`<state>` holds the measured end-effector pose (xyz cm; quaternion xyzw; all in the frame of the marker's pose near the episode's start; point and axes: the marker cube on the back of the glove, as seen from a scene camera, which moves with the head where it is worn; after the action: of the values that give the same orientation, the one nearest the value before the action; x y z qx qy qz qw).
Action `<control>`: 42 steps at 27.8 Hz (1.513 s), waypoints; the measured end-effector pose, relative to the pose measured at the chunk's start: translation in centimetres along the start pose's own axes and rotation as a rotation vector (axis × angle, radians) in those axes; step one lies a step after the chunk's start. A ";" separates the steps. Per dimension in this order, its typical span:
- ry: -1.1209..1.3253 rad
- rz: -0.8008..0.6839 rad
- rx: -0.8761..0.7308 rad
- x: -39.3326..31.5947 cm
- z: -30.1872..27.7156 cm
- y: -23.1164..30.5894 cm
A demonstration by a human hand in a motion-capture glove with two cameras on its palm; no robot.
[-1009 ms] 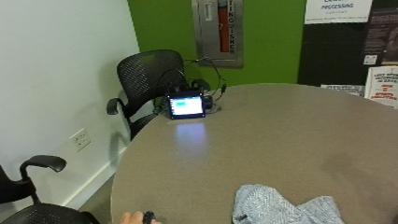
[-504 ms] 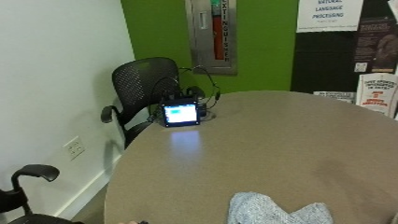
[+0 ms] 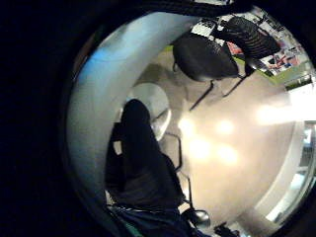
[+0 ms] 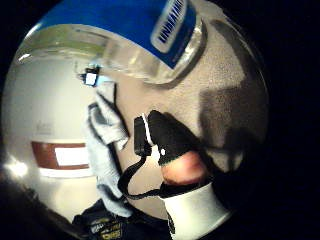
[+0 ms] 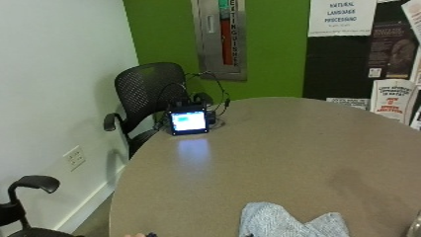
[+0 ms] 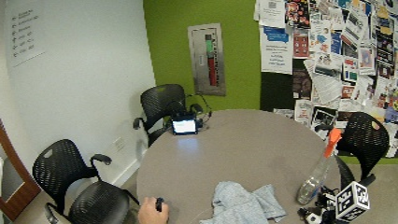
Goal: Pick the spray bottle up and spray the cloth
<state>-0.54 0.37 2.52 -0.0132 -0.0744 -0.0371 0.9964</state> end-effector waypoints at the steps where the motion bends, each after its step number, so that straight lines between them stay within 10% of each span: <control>1: -0.043 -0.014 0.007 0.2 -0.4 -0.2; 23: -0.531 -0.496 0.022 -5.5 -11.6 -8.4; 42: -0.736 -0.479 0.163 -6.3 -12.1 -10.4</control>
<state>-5.75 -9.89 -10.20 0.0705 -0.4278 -0.2537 0.8647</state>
